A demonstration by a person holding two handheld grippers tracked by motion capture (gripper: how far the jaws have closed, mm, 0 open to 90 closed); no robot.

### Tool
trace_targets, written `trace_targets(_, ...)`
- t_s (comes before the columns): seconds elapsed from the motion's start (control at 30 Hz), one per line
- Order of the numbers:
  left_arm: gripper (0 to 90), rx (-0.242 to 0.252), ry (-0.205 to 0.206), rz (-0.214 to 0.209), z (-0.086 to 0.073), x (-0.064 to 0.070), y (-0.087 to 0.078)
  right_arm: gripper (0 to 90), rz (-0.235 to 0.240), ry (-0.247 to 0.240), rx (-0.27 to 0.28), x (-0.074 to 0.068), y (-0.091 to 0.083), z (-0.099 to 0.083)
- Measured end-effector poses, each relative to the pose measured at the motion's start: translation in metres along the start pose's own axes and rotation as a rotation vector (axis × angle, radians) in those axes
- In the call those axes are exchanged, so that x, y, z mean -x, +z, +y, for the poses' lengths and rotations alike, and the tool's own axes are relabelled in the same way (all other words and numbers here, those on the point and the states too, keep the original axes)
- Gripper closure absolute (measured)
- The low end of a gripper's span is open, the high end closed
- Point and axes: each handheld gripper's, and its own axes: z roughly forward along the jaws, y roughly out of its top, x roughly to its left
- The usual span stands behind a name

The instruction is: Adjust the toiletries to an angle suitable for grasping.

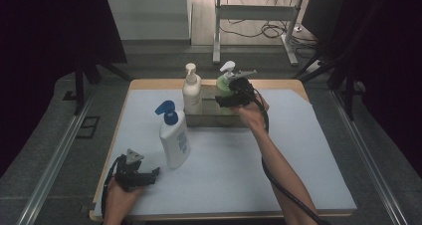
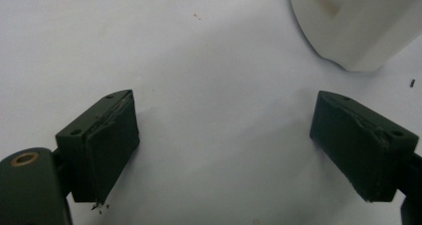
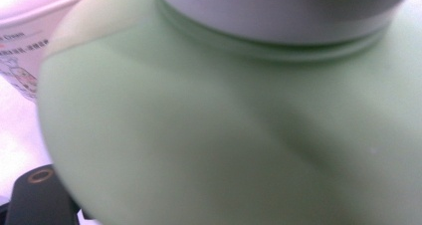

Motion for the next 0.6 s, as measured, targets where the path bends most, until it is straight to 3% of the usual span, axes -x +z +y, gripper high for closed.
trace_targets(0.47,11.5,0.000,0.000,0.001,0.0000,0.0001,0.0000,11.6,0.051,-0.007,-0.022,0.0070,0.0057,-0.0081)
trace_targets(0.6,11.5,0.001,0.000,0.001,-0.0001,0.0001,0.0000,11.4,0.046,-0.005,-0.025,0.0057,0.0056,-0.0081)
